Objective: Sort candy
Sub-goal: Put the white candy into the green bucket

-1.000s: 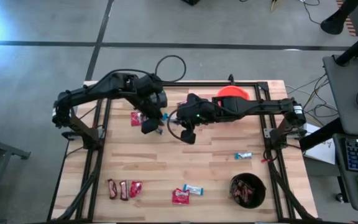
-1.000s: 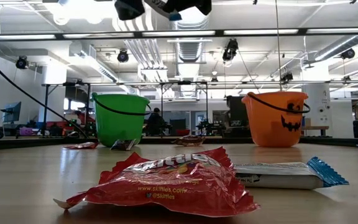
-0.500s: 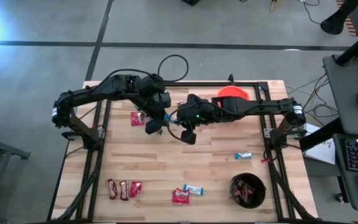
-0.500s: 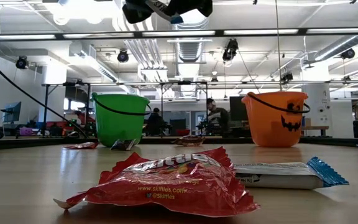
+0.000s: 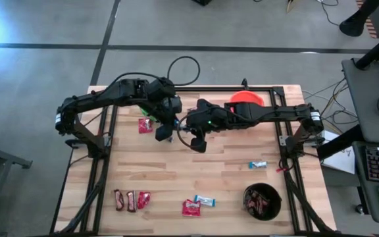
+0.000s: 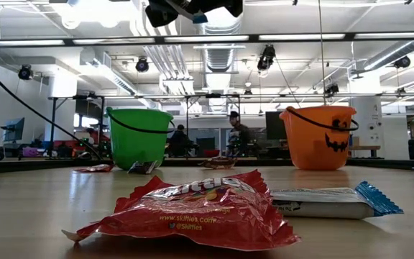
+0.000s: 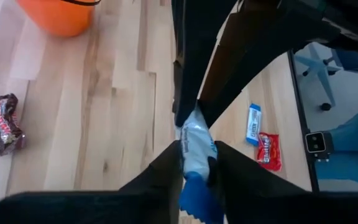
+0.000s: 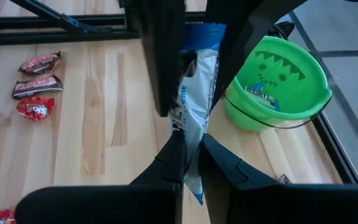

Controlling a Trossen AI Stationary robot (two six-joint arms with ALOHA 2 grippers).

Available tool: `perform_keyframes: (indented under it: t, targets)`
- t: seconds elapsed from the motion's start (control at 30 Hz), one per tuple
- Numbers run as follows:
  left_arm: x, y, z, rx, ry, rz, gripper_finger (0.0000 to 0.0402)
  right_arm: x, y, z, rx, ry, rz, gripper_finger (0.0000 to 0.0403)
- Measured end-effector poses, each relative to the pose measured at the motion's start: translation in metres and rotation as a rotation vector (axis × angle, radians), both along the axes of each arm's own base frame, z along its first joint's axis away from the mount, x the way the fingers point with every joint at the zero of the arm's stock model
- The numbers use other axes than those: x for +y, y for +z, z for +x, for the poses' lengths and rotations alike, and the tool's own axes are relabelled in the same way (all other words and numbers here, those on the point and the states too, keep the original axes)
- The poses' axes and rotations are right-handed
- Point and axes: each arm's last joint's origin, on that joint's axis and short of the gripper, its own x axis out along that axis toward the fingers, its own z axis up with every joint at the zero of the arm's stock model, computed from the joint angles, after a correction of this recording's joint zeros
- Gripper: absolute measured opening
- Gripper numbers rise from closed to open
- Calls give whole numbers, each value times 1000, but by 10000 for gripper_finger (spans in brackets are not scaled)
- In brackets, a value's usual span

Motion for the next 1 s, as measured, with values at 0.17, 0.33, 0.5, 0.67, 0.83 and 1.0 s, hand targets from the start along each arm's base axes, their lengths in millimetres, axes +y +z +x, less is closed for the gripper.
perform_keyframes:
  t: [0.17, 0.33, 0.5, 0.67, 0.83, 1.0]
  targets:
    - [1, 0, 0, 6, 4, 2, 21, 0, 0, 0, -2, 1, 0, 21]
    - [0, -1, -1, 13, -8, 9, 8, 0, 1, 1, -13, 1, 3, 25]
    - [0, -1, -1, 15, -12, 11, 6, 0, 1, 1, -16, 8, -4, 46]
    - [1, -3, -4, 49, -12, 58, 5, 0, 2, 2, -21, 2, -10, 95]
    - [7, -8, -12, 148, 19, 164, 4, -1, 2, 1, -20, -27, -33, 154]
    - [26, -12, -25, 268, 77, 251, 4, -3, 1, 0, -18, -103, -47, 188]
